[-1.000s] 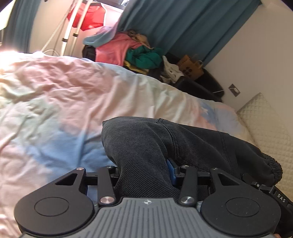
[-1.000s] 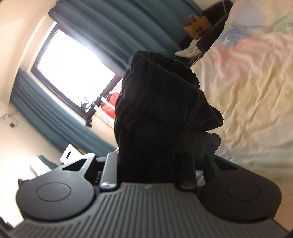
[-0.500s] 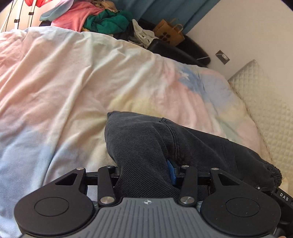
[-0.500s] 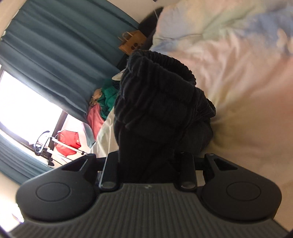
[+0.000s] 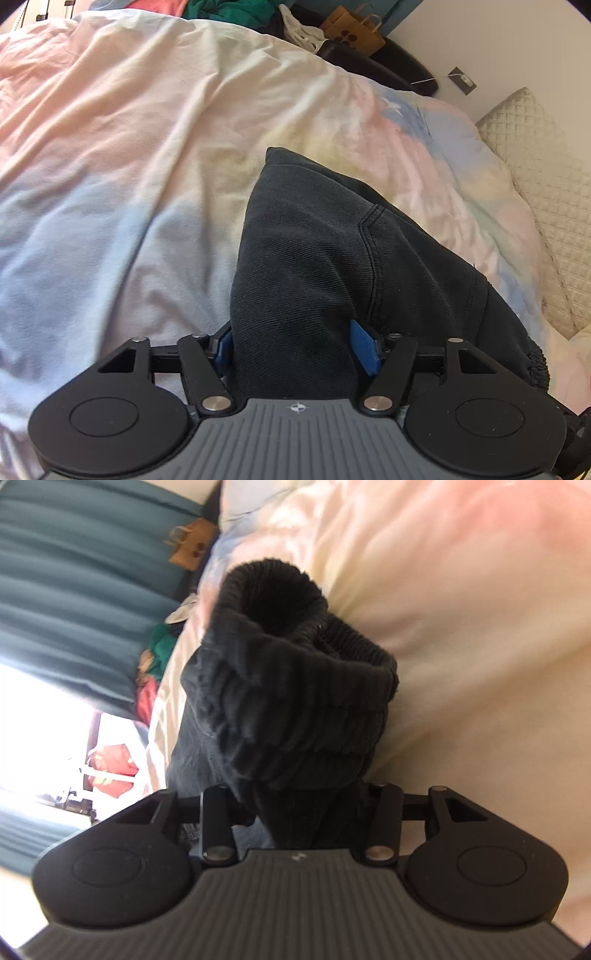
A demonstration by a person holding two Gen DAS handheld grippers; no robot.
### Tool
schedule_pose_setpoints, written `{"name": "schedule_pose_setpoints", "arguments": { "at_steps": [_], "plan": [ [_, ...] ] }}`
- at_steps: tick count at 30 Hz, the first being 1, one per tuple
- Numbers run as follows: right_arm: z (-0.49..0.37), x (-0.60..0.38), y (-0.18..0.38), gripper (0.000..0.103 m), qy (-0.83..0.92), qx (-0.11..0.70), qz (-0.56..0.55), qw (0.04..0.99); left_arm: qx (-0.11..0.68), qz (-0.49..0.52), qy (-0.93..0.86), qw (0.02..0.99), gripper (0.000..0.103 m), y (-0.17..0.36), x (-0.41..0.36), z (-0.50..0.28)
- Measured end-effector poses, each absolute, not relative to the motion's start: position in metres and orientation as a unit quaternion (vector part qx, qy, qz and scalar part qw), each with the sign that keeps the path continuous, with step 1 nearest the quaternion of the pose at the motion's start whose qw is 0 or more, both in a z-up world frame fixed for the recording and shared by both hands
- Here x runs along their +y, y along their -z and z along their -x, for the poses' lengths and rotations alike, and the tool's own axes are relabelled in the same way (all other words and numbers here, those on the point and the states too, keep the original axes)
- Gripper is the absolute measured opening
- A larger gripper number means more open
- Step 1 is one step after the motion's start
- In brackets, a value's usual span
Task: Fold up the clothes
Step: 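Lay the rolled trousers on the bed and open both grippers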
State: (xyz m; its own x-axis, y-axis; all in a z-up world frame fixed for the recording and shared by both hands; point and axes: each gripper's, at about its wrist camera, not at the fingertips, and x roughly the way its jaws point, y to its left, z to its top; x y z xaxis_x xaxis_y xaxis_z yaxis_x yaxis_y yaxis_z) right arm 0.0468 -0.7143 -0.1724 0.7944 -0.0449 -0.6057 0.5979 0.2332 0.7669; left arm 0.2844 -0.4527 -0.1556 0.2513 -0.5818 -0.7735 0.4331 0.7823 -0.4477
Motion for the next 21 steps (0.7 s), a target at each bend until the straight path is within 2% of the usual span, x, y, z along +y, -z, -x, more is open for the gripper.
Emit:
{"name": "schedule_pose_setpoints", "arguments": {
  "at_steps": [2,6,8,13,17,20,21],
  "plan": [
    [-0.041,-0.712,0.153,0.049,0.237,0.255,-0.563,0.749,0.506,0.063,0.317,0.800,0.080,0.127,-0.444,-0.277],
    [-0.027,-0.705,0.105,0.049,0.256,0.269,-0.516,0.772,0.462,0.059,0.326,0.822,0.089,0.063,-0.429,-0.253],
    [-0.020,-0.699,0.077,0.049,0.247,0.269,-0.485,0.794,0.437,0.054,0.333,0.834,0.100,0.031,-0.421,-0.233],
    [0.006,-0.669,0.008,0.051,0.231,0.258,-0.405,0.847,0.356,0.021,0.341,0.870,0.103,-0.040,-0.398,-0.171],
    [0.035,-0.629,-0.037,0.060,0.212,0.239,-0.344,0.883,0.309,-0.012,0.354,0.883,0.103,-0.080,-0.379,-0.121],
    [0.056,-0.591,-0.061,0.080,0.207,0.227,-0.294,0.905,0.285,-0.019,0.353,0.891,0.103,-0.101,-0.354,-0.081],
    [0.063,-0.578,-0.068,0.084,0.203,0.220,-0.279,0.912,0.277,-0.020,0.352,0.894,0.103,-0.105,-0.345,-0.069]
  ]
}}
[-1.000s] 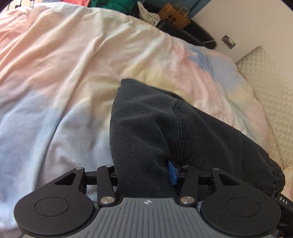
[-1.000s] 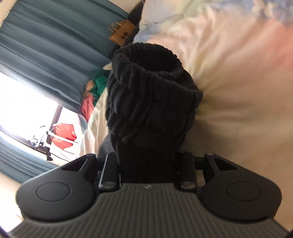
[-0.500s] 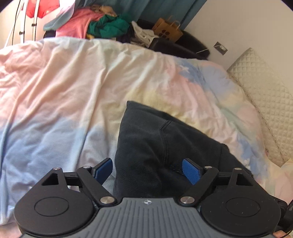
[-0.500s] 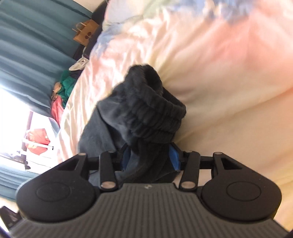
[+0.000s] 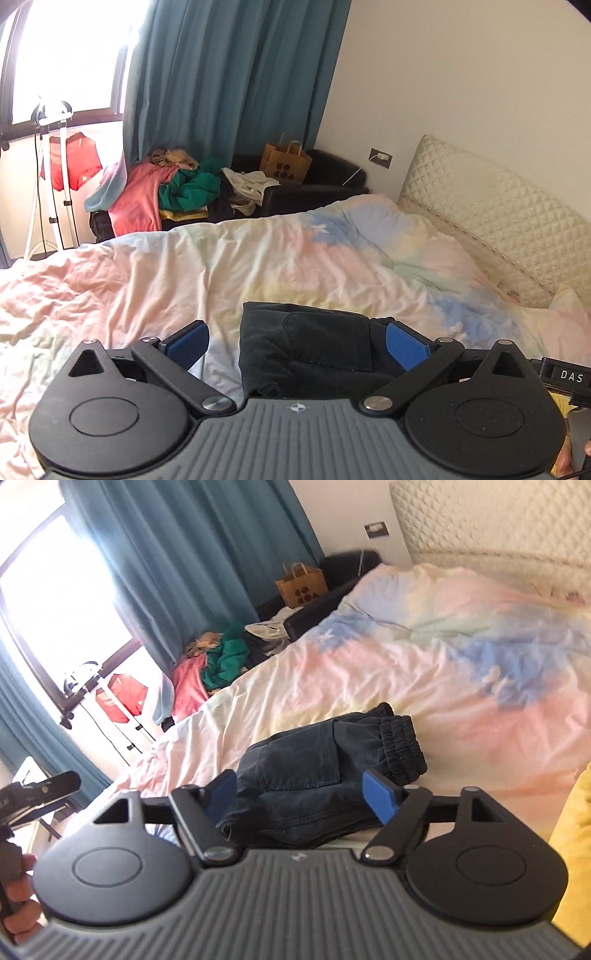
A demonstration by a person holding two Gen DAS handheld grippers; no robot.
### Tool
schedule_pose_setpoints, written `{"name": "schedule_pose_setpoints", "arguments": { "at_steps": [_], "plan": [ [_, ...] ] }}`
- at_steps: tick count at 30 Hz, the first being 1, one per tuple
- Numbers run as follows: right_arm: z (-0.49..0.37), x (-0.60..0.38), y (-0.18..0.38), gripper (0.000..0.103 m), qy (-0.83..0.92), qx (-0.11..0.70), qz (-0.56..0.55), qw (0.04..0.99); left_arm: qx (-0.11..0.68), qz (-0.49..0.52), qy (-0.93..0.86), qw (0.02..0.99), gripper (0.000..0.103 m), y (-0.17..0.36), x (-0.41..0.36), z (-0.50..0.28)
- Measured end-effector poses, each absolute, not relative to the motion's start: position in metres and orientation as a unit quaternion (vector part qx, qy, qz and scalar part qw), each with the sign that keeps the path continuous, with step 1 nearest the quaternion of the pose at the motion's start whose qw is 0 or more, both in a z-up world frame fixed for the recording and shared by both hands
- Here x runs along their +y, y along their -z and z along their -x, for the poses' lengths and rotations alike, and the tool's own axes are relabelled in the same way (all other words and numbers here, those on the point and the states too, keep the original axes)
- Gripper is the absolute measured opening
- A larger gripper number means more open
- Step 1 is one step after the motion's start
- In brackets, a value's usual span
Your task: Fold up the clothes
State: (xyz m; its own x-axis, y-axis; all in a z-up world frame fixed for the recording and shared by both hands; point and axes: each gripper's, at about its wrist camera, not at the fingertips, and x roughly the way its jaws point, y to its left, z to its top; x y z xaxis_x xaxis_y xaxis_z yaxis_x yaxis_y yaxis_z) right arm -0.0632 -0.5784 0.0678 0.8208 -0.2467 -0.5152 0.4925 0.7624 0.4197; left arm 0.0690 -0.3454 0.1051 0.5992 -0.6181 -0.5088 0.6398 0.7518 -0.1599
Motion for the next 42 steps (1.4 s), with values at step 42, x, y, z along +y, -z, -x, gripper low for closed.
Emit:
{"name": "schedule_pose_setpoints", "arguments": {
  "at_steps": [42],
  "plan": [
    [0.156,-0.354,-0.019,0.082,0.253,0.158,-0.077,0.952,0.182,-0.068,0.296,0.935,0.103,-0.035,-0.200,0.099]
  ]
}}
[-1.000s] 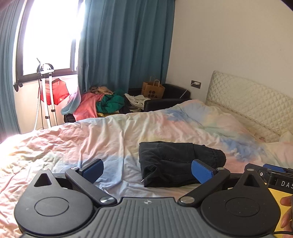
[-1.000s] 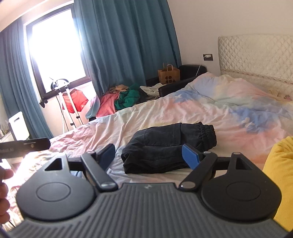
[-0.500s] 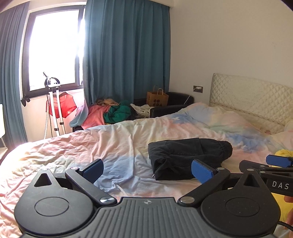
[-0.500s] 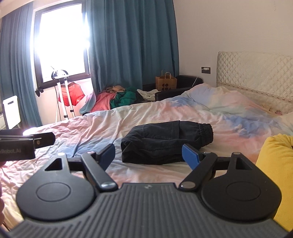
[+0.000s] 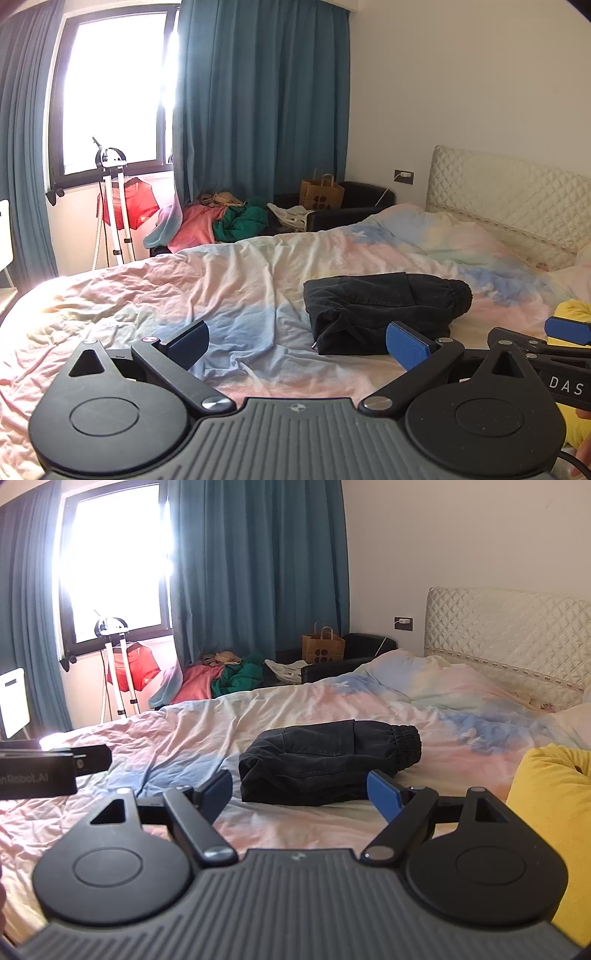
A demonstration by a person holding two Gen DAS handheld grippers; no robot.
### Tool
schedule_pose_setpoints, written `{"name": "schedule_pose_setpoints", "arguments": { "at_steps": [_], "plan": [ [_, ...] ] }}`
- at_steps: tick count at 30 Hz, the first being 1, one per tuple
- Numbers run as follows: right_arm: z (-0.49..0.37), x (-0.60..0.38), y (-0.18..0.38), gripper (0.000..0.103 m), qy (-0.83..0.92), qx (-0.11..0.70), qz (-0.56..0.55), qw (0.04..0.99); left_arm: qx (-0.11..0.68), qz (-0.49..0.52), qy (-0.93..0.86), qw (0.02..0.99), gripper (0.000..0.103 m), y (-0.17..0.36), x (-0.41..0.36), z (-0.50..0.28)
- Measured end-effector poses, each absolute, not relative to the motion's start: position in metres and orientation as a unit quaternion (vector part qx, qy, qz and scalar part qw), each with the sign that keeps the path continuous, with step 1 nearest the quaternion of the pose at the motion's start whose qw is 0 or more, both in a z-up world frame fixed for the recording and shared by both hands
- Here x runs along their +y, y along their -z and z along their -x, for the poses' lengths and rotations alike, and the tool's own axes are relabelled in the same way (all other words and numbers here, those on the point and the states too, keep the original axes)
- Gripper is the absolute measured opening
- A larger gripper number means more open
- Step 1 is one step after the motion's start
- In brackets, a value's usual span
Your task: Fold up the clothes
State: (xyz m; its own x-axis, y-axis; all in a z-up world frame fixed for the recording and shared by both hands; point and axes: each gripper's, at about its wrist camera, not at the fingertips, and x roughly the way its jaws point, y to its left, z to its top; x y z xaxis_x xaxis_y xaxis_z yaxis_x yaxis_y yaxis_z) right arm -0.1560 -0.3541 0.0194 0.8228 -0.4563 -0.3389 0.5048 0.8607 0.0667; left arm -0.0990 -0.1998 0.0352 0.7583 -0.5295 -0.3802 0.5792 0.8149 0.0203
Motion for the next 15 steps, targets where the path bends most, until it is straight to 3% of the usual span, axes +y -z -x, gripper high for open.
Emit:
{"name": "schedule_pose_setpoints", "arguments": {
  "at_steps": [15],
  "plan": [
    [0.1650,-0.3489,-0.0207,0.082,0.264,0.147,-0.087,0.949,0.189,-0.054,0.304,0.932,0.103,-0.0334,-0.1923,0.0967]
  ]
}}
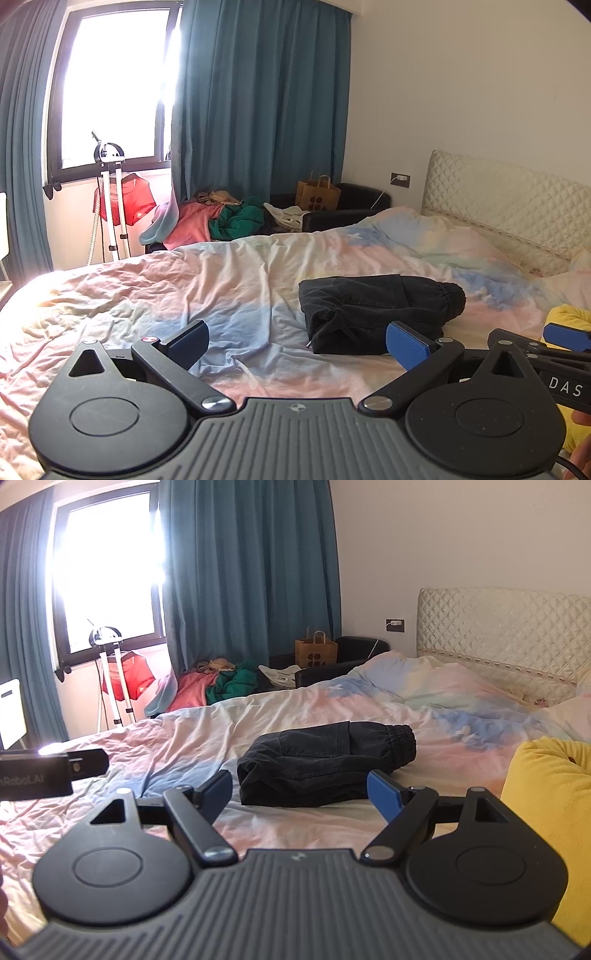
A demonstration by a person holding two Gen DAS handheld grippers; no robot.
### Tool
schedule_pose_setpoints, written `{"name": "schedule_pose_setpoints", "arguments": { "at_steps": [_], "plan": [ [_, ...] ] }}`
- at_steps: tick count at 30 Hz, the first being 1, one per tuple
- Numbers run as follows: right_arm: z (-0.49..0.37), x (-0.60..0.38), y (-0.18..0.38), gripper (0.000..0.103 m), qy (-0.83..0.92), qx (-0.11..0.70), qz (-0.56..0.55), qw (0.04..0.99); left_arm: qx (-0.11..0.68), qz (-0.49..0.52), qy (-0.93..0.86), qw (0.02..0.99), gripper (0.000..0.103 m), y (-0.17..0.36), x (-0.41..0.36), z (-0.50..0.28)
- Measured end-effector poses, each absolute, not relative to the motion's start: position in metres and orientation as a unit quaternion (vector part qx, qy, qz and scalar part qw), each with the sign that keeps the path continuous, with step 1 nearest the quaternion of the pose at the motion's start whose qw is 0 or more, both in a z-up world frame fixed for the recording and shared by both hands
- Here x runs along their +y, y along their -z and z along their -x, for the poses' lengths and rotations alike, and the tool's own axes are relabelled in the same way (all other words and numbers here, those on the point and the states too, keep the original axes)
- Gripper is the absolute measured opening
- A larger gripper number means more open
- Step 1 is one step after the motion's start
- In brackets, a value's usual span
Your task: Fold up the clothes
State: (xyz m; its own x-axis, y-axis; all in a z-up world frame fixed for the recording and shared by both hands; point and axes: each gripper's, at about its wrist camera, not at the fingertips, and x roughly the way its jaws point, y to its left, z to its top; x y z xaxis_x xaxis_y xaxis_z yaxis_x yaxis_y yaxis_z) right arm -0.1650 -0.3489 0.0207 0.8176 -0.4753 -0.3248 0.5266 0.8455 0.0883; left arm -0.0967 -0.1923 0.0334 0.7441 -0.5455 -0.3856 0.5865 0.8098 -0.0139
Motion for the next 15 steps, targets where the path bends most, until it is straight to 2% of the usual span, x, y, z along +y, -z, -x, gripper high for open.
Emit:
{"name": "schedule_pose_setpoints", "arguments": {
  "at_steps": [15],
  "plan": [
    [0.1658,-0.3500,-0.0235,0.082,0.262,0.145,-0.096,0.949,0.192,-0.062,0.301,0.932,0.103,-0.0287,-0.1947,0.0965]
  ]
}}
